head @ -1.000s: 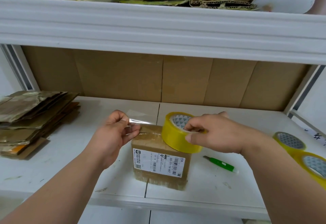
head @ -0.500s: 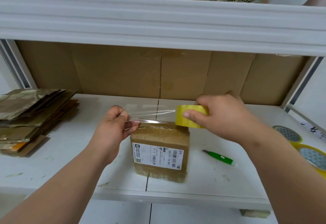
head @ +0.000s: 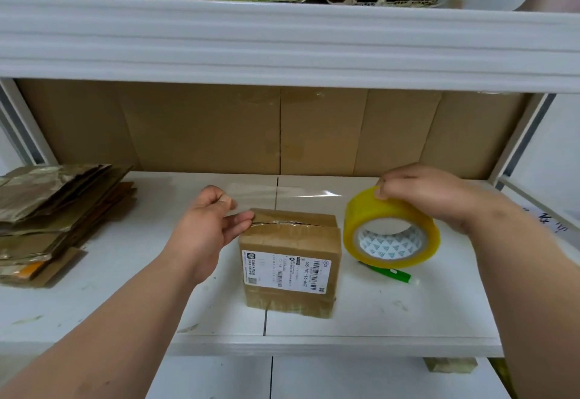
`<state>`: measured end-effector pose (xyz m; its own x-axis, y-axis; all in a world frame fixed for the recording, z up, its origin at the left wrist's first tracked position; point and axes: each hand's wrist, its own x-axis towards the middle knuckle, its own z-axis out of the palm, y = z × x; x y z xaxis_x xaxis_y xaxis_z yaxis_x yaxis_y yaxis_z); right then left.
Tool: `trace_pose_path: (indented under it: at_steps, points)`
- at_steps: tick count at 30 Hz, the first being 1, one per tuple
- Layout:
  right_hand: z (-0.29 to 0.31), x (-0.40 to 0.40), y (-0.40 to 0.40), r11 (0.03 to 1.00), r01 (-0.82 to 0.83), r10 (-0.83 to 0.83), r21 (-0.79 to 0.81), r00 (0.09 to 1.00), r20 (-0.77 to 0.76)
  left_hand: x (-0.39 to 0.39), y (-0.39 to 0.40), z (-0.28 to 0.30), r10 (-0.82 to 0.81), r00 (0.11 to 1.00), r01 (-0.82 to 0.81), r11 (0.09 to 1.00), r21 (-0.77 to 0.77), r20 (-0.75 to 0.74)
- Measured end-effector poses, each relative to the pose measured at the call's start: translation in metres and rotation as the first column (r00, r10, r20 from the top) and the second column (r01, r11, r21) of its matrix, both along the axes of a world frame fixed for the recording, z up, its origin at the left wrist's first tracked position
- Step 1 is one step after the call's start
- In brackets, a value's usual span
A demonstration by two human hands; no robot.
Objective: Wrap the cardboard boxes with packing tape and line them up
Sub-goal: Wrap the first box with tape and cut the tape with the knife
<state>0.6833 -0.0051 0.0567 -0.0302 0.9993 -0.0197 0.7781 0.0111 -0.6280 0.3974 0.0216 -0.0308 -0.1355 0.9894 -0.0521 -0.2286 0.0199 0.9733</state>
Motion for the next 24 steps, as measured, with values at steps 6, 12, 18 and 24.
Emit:
trace_pose_path:
  at_steps: [6,12,18,24]
  points:
    - [0.0,0.007,-0.002,0.993,-0.051,0.05,-0.11,0.999,-0.012,-0.004,-0.001,-0.002,-0.013,0.983,0.022,0.999,-0.049,0.183]
    - [-0.005,0.0,0.007,0.994,-0.066,0.072,-0.091,0.995,0.069,-0.009,0.0,-0.003,0.044,0.952,-0.012,0.995,-0.104,0.304]
    - [-0.016,0.003,0.015,0.993,-0.005,0.03,-0.121,0.978,0.205,-0.012,0.004,-0.001,0.057,0.949,-0.021,0.993,-0.12,0.311]
    - [-0.023,0.002,0.022,0.987,0.009,0.038,-0.157,0.955,0.295,-0.013,0.002,-0.002,0.062,0.951,-0.028,0.993,-0.118,0.301]
